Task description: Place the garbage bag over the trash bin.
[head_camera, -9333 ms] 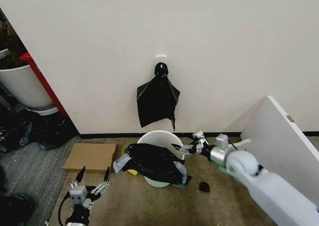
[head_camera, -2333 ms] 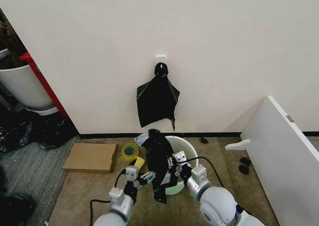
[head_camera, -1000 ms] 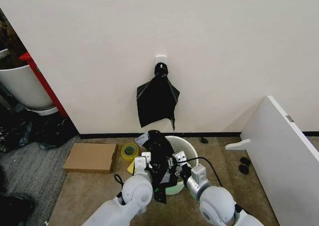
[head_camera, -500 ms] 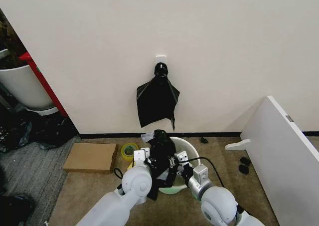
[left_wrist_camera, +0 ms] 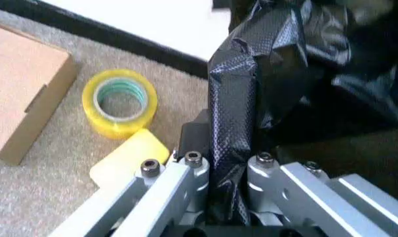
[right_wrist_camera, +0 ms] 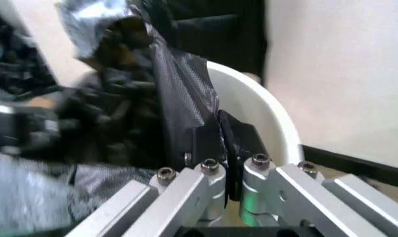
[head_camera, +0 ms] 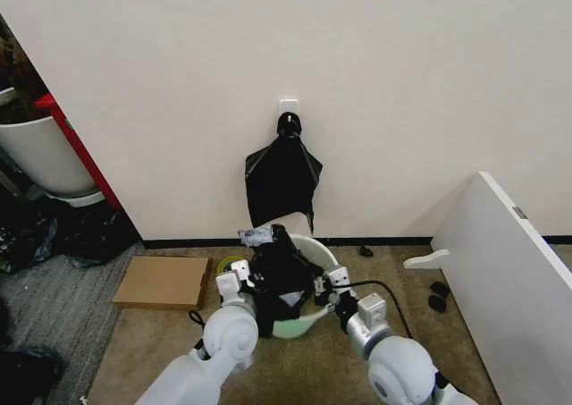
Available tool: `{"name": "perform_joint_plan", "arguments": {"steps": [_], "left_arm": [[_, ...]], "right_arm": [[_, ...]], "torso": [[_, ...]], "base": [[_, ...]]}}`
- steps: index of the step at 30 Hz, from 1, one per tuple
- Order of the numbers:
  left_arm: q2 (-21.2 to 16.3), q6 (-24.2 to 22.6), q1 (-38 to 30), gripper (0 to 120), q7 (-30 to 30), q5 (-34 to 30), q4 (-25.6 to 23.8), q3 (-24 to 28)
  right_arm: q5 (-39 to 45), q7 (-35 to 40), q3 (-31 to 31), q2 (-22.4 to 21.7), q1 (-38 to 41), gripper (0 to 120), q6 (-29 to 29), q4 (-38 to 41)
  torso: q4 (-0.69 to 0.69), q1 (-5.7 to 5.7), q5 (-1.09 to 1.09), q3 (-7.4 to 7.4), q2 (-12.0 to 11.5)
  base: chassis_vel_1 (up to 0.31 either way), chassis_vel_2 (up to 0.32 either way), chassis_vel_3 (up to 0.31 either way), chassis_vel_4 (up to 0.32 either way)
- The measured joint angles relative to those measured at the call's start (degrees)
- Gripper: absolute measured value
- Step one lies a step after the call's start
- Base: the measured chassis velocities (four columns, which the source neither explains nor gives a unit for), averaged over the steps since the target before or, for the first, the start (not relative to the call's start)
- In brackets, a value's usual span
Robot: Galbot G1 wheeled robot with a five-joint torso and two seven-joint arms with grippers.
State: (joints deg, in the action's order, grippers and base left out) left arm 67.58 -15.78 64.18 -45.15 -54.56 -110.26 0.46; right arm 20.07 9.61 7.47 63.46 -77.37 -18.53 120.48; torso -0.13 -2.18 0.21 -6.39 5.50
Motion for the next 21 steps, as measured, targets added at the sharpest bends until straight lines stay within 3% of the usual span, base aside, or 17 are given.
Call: {"name": "perform_joint_plan", "arguments": {"steps": [12, 21], "left_arm": [[-1.1, 2.6, 1.8, 4, 1.2, -0.2, -1.8, -3.1], [-1.8, 2.7, 3.8, 4, 2.1, 0.2, -3.2, -3.9]], "right_arm": [[-0.2, 1.5, 8.2, -1.1, -5.1, 0, -0.1, 1.3], [-1.7, -1.0, 8.8, -1.0, -8.3, 0, 2.6, 1.9]], "torso": [[-0.01, 0.0, 0.0, 0.0, 0.0], [0.0, 0.0, 0.0, 0.0, 0.0]], "base": [[0.0, 0.0, 0.0, 0.0], [0.0, 0.0, 0.0, 0.0]]}}
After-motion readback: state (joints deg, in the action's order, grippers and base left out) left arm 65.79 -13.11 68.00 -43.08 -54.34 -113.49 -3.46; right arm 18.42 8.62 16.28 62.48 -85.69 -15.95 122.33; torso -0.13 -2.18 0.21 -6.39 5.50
